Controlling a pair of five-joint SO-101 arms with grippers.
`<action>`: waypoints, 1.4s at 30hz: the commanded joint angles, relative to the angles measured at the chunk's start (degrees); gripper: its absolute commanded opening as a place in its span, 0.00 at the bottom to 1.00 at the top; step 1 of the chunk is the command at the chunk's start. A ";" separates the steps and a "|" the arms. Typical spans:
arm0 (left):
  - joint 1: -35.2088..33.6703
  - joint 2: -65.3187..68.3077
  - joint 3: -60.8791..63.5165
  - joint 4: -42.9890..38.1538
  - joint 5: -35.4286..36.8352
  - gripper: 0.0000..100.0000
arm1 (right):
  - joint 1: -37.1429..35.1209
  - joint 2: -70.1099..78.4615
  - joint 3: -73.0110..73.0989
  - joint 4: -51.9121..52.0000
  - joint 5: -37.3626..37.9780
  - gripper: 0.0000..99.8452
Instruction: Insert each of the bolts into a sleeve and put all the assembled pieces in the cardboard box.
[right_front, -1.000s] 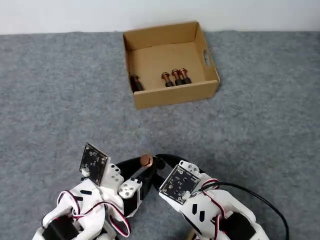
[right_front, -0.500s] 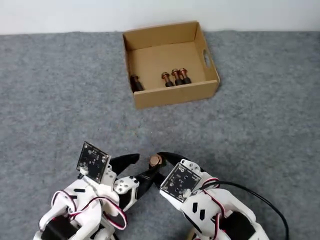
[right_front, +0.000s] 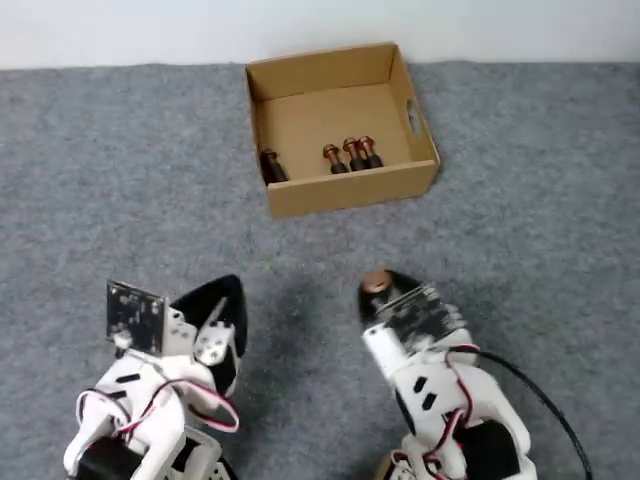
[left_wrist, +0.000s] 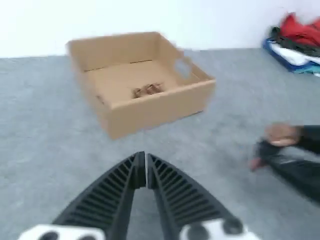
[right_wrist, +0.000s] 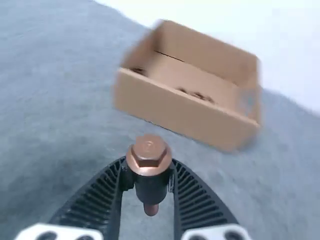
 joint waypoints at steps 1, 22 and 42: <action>-6.33 0.18 6.11 -3.43 -0.79 0.00 | 6.81 -0.40 -1.76 1.63 -6.42 0.01; -10.37 0.53 28.35 -15.91 -6.07 0.00 | 13.85 41.80 -37.98 1.01 -10.46 0.01; -10.29 0.18 28.35 -4.13 -6.07 0.00 | 8.57 109.67 -82.99 -24.22 -10.11 0.01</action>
